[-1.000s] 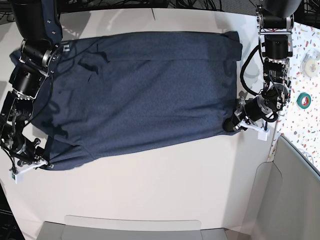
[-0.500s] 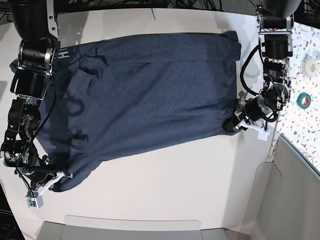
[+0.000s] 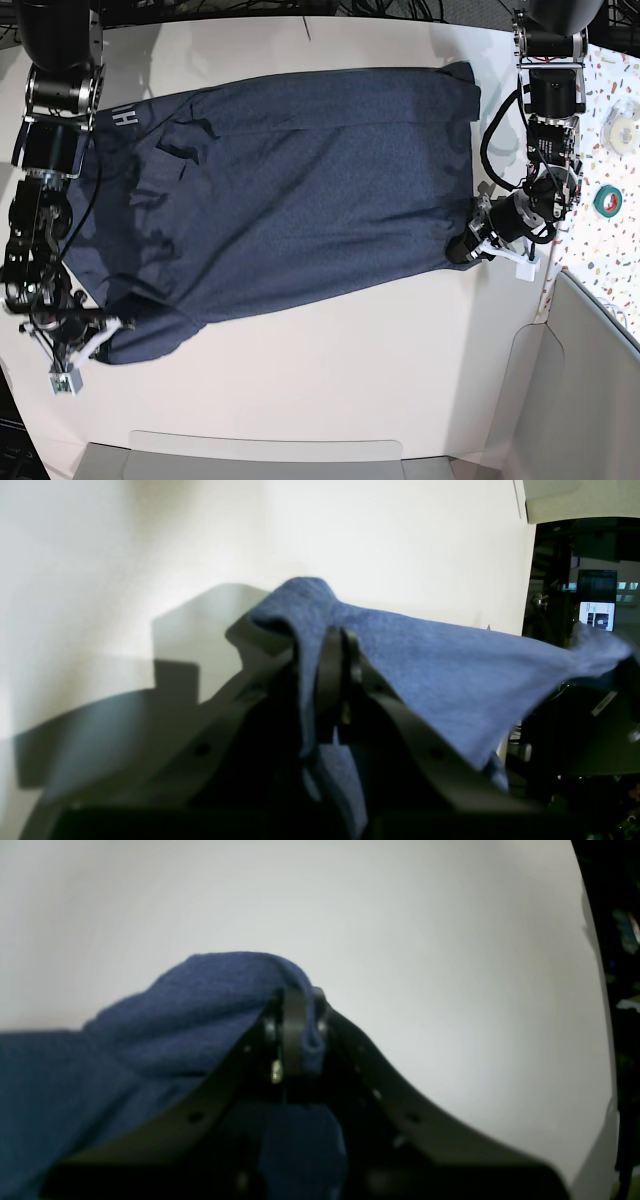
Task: Layout the t-shirt on the table in an organized manner, then fold the t-shirt properly
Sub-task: 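Lift the hem with both grippers and fold it toward the collar, then lay the folded hem down with both grippers and release, then grasp the folded end of the shirt with the left gripper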
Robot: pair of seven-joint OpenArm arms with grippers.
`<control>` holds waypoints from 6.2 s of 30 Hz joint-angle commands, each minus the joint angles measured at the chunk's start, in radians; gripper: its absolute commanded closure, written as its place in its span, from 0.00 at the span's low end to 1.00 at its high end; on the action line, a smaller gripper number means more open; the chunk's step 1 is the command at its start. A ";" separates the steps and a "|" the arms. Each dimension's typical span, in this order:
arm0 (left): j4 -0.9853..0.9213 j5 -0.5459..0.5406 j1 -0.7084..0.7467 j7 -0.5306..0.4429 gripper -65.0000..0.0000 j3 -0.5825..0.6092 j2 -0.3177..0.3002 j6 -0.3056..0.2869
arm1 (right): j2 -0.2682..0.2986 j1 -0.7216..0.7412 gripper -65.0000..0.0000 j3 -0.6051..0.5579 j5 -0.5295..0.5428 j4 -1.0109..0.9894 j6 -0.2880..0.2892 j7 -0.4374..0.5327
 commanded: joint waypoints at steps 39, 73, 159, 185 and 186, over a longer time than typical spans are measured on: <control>0.672 0.018 0.303 0.028 0.98 -0.084 -0.124 0.020 | 0.046 -0.539 1.00 0.179 0.005 0.360 0.007 0.031; 0.672 0.017 0.465 0.028 0.98 -0.075 -0.118 0.020 | 0.061 -0.613 1.00 0.179 0.005 0.380 0.004 0.027; 0.684 0.009 0.637 0.355 0.51 -0.437 -0.016 0.020 | 0.009 -0.759 0.62 0.361 0.013 0.626 0.005 -0.127; 0.684 0.009 0.643 0.384 0.51 -0.434 0.146 0.019 | -0.014 -0.759 0.62 0.361 0.013 0.626 0.005 -0.127; 0.684 0.009 0.640 0.385 0.51 -0.434 0.149 0.019 | -0.014 -0.760 0.62 0.361 0.013 0.626 0.005 -0.127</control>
